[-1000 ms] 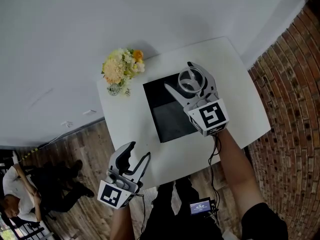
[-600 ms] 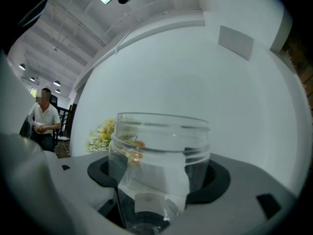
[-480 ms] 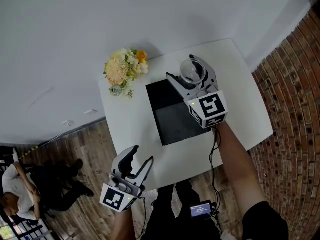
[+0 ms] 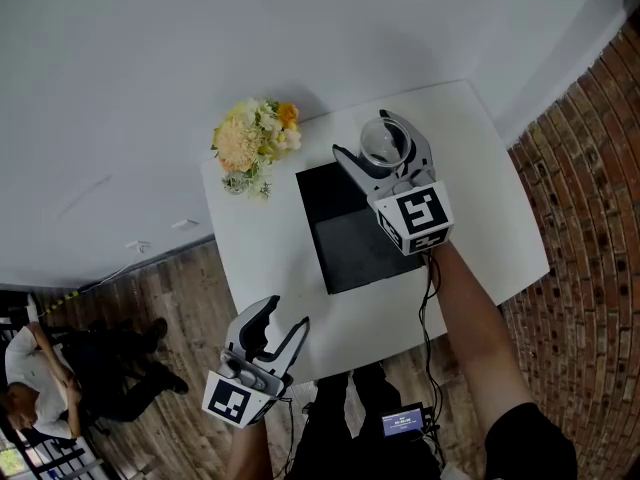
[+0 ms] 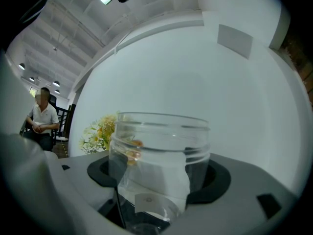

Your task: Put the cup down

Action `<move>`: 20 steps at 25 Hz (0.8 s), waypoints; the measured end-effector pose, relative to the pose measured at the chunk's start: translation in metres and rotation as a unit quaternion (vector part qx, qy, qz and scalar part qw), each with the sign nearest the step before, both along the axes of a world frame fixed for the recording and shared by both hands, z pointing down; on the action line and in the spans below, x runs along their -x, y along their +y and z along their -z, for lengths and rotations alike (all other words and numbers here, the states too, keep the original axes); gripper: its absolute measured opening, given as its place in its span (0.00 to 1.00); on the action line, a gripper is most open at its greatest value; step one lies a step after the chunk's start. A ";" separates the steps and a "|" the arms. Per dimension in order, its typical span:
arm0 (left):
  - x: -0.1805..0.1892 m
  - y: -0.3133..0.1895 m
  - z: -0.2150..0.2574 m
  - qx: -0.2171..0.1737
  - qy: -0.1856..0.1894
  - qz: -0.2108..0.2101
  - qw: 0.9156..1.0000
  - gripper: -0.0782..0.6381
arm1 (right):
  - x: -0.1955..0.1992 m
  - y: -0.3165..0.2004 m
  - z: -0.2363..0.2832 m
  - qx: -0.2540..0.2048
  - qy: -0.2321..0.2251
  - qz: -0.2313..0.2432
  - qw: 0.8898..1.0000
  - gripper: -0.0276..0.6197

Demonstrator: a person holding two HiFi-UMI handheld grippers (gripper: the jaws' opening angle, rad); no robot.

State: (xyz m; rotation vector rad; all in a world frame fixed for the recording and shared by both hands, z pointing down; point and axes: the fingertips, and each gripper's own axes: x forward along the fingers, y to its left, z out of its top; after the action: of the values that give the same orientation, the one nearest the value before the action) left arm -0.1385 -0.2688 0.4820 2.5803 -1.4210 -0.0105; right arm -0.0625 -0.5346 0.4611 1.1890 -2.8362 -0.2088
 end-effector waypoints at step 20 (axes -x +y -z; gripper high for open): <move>0.003 0.005 0.002 -0.003 -0.003 0.002 1.000 0.40 | 0.005 0.001 0.002 0.003 -0.005 0.016 1.000 0.74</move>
State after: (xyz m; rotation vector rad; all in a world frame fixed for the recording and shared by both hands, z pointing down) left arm -0.1416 -0.2636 0.4803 2.5845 -1.4308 -0.0093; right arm -0.0670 -0.5341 0.4591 1.1462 -2.8643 -0.1965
